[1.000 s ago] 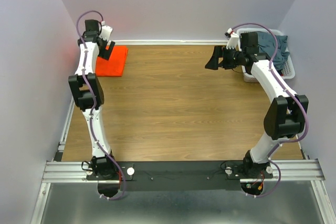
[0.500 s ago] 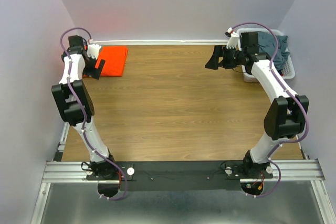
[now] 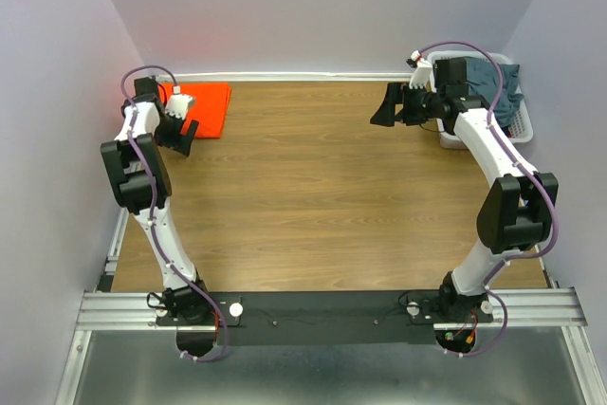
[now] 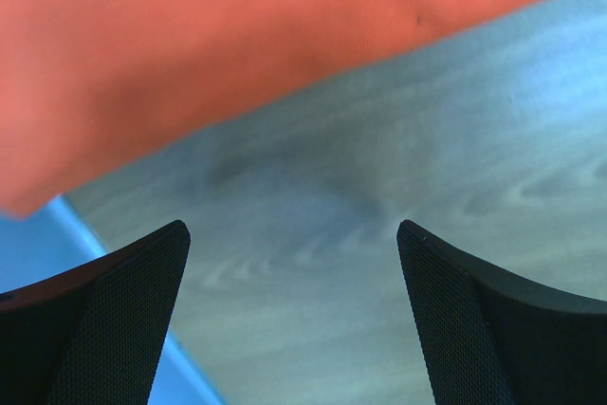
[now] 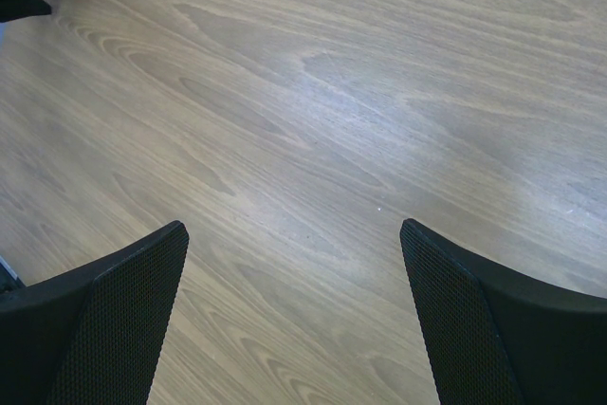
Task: Fold and stack the t-shirts
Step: Neatly place the folded tshirt to the corner
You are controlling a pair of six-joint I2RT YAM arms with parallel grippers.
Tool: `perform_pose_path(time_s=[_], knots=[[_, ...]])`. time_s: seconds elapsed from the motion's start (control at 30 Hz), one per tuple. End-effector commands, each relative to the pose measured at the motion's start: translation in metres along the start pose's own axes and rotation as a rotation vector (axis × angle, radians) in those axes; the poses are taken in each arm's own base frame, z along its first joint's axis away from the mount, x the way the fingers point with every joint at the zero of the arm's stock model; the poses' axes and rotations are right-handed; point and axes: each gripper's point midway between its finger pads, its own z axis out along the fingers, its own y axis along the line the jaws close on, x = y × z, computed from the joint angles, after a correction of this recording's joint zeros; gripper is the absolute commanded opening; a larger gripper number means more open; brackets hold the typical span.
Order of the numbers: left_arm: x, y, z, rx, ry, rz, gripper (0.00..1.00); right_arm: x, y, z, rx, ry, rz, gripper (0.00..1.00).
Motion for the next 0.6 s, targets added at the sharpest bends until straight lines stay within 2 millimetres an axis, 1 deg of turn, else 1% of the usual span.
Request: perform_pose_path(time_s=[0.0,0.17,0.2,0.23,0.27,0.3,0.37,0.4,0.43,0.57], knots=[[-0.012,0.001,0.017,0.055,-0.047,-0.032,0.98,-0.001,0.003,-0.008,0.004,-0.006,-0.019,1.00],[-0.024,0.008,0.029,0.045,-0.080,-0.063,0.98,0.001,0.000,-0.004,0.004,0.004,-0.013,1.00],[-0.022,0.007,0.036,0.054,-0.073,-0.074,0.98,0.001,0.000,-0.004,0.003,0.004,-0.011,1.00],[-0.027,0.010,0.036,0.048,-0.087,-0.075,0.98,0.003,-0.001,-0.002,0.000,0.010,-0.009,1.00],[-0.027,0.010,0.042,0.054,-0.087,-0.080,0.98,0.002,-0.002,-0.001,0.000,0.011,-0.005,1.00],[-0.033,0.011,0.043,0.050,-0.099,-0.076,0.98,0.002,-0.002,-0.001,0.001,0.010,-0.004,1.00],[-0.037,0.013,0.048,0.052,-0.103,-0.080,0.98,0.004,-0.003,0.002,-0.004,0.017,-0.001,1.00],[-0.036,0.010,0.055,0.070,-0.101,-0.089,0.98,0.003,-0.003,0.002,-0.004,0.016,-0.002,1.00],[-0.043,0.014,0.053,0.069,-0.118,-0.091,0.98,0.004,-0.003,0.002,-0.004,0.017,0.001,1.00],[-0.052,0.016,0.059,0.079,-0.135,-0.104,0.98,0.005,-0.004,0.003,-0.002,0.022,-0.001,1.00]])
